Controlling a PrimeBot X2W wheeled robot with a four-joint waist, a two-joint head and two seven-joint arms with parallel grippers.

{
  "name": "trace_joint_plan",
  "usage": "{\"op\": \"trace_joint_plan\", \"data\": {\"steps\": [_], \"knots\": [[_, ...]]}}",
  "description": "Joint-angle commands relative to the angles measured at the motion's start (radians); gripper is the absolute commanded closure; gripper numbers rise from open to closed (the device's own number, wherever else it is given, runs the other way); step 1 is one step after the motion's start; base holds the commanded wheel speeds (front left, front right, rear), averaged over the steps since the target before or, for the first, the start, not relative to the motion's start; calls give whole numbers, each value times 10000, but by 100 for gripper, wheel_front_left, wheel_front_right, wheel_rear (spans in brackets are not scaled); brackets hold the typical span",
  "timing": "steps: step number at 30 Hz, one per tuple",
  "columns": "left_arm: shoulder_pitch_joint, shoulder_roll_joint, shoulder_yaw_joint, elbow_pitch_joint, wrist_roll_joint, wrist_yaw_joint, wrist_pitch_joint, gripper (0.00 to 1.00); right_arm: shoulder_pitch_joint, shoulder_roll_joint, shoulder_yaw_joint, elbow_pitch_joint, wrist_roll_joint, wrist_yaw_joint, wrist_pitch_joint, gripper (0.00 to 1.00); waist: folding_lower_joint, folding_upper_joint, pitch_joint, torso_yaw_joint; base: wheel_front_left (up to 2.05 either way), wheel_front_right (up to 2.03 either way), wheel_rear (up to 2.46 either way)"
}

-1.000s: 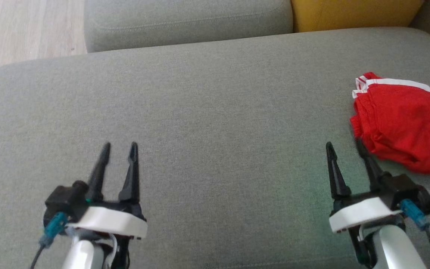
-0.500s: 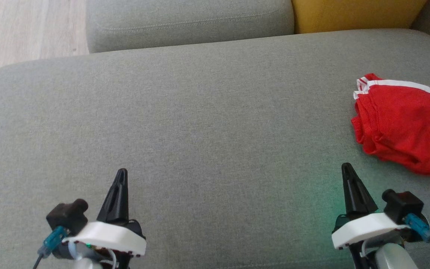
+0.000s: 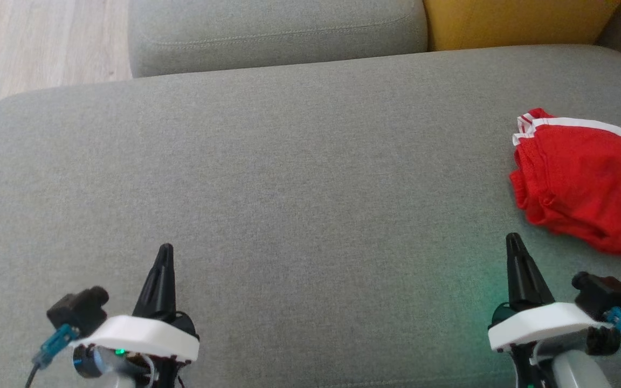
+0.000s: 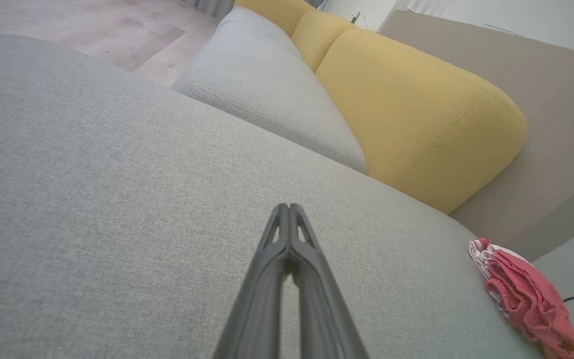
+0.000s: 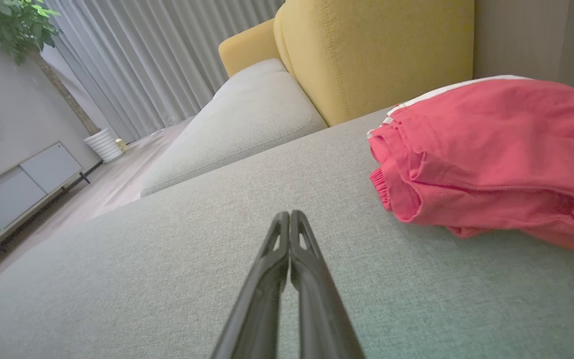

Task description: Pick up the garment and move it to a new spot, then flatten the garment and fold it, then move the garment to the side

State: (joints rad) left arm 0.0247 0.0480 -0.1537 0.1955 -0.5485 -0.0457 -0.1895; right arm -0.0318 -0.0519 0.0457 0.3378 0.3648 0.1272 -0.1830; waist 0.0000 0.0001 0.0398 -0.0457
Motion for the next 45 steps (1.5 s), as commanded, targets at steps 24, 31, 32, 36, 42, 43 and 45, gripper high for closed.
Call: {"op": "trace_joint_plan", "data": {"steps": [24, 31, 32, 36, 42, 43, 45], "knots": [[-699, 188, 619, -132, -2777, -274, 636, 100, -528, -183, -277, -502, 3246, 14, 639, 100, 0, -1, -88, 111, 0, 0, 0], [-753, 203, 768, -77, -3539, -328, 824, 100, -546, -193, -359, -544, 4133, 16, 823, 100, 0, -1, -114, 143, 0, 0, 0], [-761, 205, 789, -69, -3647, -335, 851, 100, -549, -194, -372, -550, 4259, 16, 849, 100, 0, -1, -117, 148, 0, 0, 0], [-792, 212, 876, -37, -4081, -366, 960, 100, -559, -199, -421, -574, 4764, 17, 956, 100, 0, -1, -132, 166, 0, 0, 0], [-839, 221, 1009, 11, -4726, -412, 1126, 100, -575, -203, -497, -610, 5516, 19, 1117, 100, 0, -1, -154, 193, 0, 0, 0], [-847, 222, 1031, 19, -4833, -419, 1153, 100, -578, -204, -510, -616, 5642, 19, 1144, 100, 0, -1, -158, 198, 0, 0, 0], [-863, 224, 1077, 35, -5049, -434, 1209, 100, -583, -205, -536, -628, 5893, 20, 1199, 100, 0, -1, -165, 207, 0, 0, 0]]}}
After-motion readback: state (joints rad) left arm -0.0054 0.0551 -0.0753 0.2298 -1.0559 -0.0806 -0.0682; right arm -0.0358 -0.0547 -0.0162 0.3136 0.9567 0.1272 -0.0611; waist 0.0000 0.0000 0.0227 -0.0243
